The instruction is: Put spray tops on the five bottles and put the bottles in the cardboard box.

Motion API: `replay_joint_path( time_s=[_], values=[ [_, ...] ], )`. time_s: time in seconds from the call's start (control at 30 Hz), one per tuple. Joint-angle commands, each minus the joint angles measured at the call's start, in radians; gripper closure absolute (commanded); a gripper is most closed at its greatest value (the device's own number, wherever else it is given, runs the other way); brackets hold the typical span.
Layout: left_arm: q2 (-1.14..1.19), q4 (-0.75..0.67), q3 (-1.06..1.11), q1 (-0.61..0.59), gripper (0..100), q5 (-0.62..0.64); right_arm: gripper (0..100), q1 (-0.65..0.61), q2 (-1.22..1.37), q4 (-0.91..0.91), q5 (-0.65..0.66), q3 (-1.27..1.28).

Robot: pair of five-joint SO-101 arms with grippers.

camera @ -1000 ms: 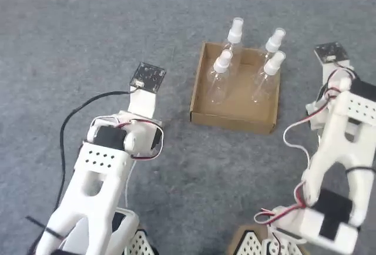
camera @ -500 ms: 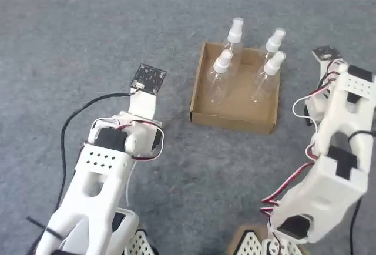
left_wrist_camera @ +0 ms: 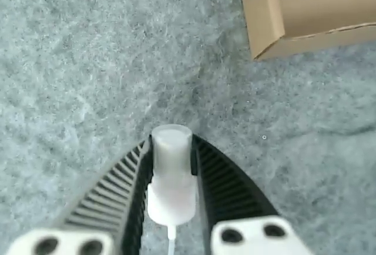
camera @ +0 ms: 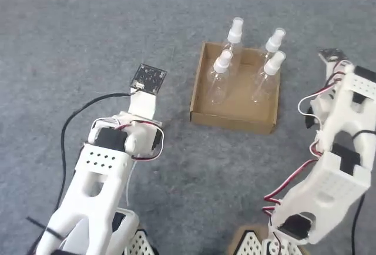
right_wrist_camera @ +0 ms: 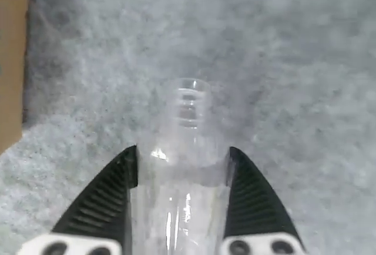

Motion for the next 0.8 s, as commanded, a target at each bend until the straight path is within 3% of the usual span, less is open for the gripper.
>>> replay_joint_path(
  time_s=[0.0, 0.3, 0.53, 0.77],
  values=[
    [-0.037, -0.028, -0.007, -0.005, 99, 0.011, 99.2, 0.033, -0.157, 0.114, 0.023, -0.103],
    [-0.043, -0.026, -0.007, -0.005, 99, 0.014, 99.2, 0.027, -0.483, 0.34, 0.074, -0.103],
    [-0.043, -0.028, -0.005, -0.003, 99, 0.014, 99.2, 0.007, -0.76, 0.43, -0.038, -0.06],
    [-0.043, -0.023, -0.005, -0.005, 99, 0.014, 99.2, -0.257, -1.15, 0.407, -0.055, 0.321]
  ],
)
